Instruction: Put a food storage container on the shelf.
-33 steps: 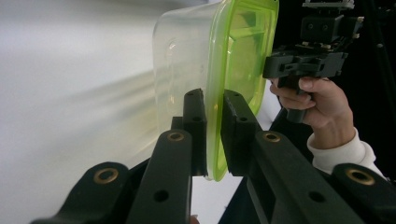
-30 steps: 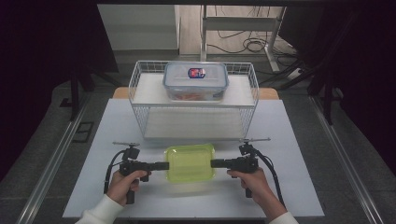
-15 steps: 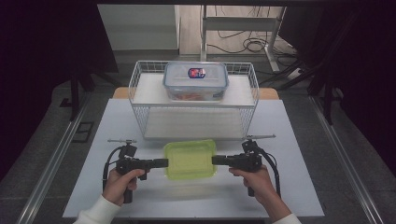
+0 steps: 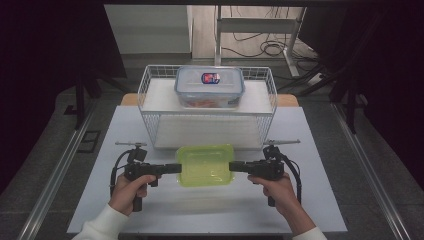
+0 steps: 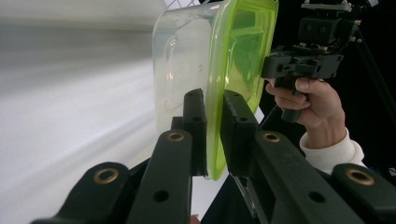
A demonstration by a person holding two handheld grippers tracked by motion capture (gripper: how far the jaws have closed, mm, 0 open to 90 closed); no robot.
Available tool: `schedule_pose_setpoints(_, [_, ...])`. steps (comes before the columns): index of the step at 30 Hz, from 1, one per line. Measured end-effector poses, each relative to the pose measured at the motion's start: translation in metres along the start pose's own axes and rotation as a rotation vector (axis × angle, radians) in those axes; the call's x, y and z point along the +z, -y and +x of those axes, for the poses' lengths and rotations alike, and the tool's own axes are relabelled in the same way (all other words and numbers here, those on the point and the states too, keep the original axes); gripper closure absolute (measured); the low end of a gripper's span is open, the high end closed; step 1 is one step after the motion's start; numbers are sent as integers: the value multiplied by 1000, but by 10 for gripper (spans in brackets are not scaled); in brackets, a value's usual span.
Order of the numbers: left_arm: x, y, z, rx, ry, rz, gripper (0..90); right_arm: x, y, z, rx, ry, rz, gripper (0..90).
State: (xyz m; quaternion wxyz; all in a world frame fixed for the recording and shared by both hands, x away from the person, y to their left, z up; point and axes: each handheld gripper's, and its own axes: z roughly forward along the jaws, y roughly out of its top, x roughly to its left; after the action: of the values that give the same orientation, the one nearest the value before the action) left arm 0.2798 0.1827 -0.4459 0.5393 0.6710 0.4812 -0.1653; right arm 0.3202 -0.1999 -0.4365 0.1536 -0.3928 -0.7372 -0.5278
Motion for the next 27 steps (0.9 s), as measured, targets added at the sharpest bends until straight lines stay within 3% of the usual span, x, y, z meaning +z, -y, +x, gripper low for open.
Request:
schedule_pose_setpoints(12, [-12, -33, -25, 57, -16, -11, 814, -11, -26, 13, -29, -11, -47, 813])
schedule_pose_setpoints(27, [-25, -81, -46, 76, -6, -33, 815, -23, -73, 31, -40, -15, -81, 813])
